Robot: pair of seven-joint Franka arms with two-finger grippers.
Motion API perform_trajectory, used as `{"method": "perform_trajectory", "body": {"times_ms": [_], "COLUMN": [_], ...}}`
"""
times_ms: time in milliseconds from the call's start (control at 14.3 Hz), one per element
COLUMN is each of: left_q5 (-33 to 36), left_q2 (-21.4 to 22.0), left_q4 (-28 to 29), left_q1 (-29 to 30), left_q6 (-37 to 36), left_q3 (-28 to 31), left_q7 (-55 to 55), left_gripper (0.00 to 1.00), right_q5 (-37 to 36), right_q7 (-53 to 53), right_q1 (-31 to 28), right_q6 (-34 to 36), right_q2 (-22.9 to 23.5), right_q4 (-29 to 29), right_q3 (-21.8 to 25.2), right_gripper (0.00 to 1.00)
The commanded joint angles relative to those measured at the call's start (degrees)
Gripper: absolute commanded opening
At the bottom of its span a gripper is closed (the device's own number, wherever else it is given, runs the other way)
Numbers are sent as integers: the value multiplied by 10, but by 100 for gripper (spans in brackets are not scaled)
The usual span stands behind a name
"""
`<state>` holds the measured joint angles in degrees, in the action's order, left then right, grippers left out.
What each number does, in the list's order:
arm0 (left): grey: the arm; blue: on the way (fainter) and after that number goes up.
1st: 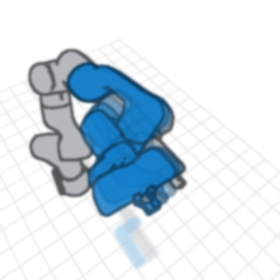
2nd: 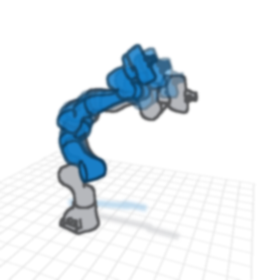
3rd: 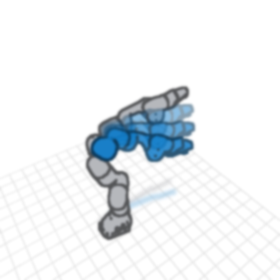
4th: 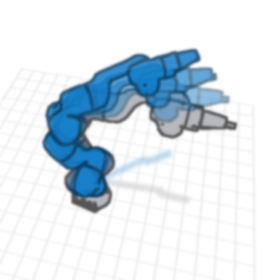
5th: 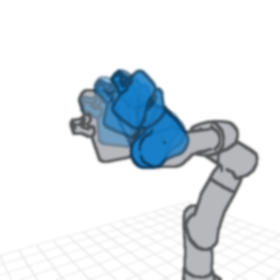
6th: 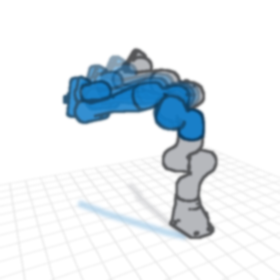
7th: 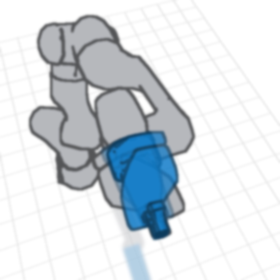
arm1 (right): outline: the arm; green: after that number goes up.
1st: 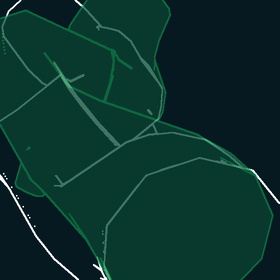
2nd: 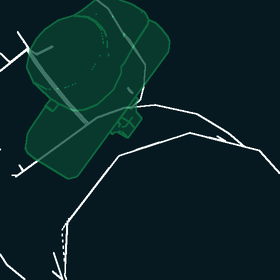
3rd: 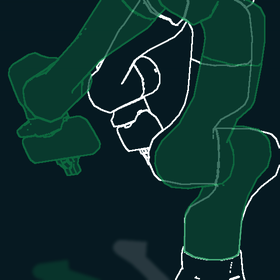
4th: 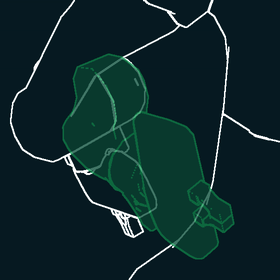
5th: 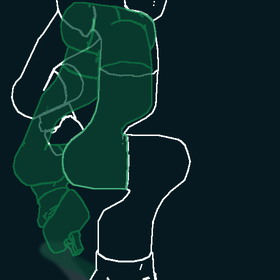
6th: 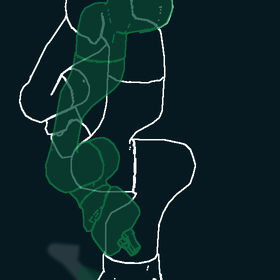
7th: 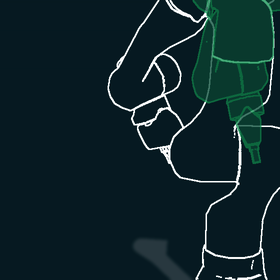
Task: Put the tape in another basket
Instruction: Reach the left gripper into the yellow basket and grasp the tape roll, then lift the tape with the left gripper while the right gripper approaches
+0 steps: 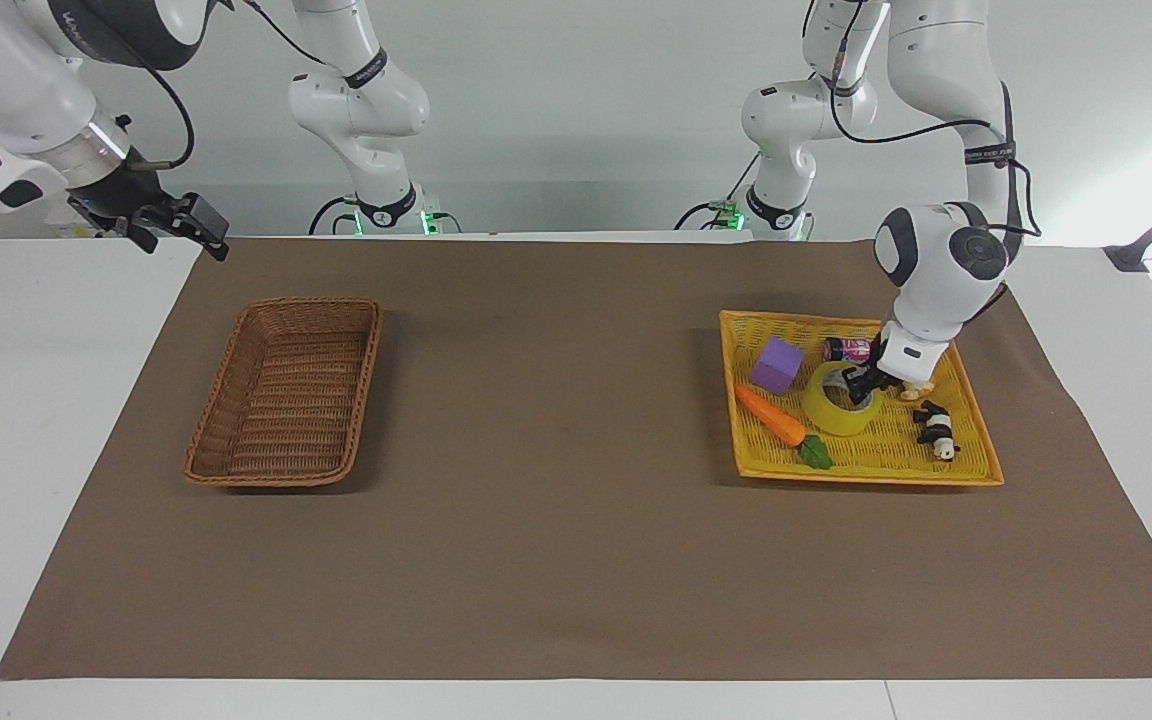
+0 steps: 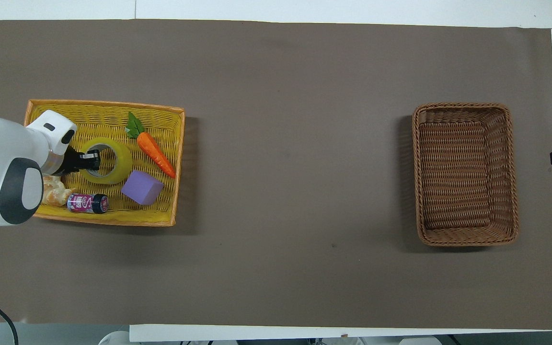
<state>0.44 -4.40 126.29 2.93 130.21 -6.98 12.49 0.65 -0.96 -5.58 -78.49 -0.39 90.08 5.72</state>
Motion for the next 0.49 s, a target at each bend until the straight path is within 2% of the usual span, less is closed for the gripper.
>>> {"method": "perform_trajectory", "body": {"times_ms": [0, 140, 210, 420], "left_q5": [-26, -87, -105, -163], "left_q2": [-14, -11, -6, 8], "left_q4": [-156, -222, -230, -221], "left_q1": [-13, -40, -51, -144], "left_q6": [-154, -216, -223, -221], "left_q3": [2, 2, 0, -1], "left_q7": [13, 46, 77, 141], "left_gripper": [0, 0, 0, 0], "right_q5": [-3, -6, -3, -3], "right_q7": [-11, -9, -11, -22], "right_q1": [-2, -9, -15, -16], "right_q6": [2, -7, -4, 4], "right_q2": [-13, -12, -13, -14], "right_q4": [12, 13, 15, 17], "right_q3": [-3, 0, 1, 0], "right_gripper": [100, 100, 100, 100]}}
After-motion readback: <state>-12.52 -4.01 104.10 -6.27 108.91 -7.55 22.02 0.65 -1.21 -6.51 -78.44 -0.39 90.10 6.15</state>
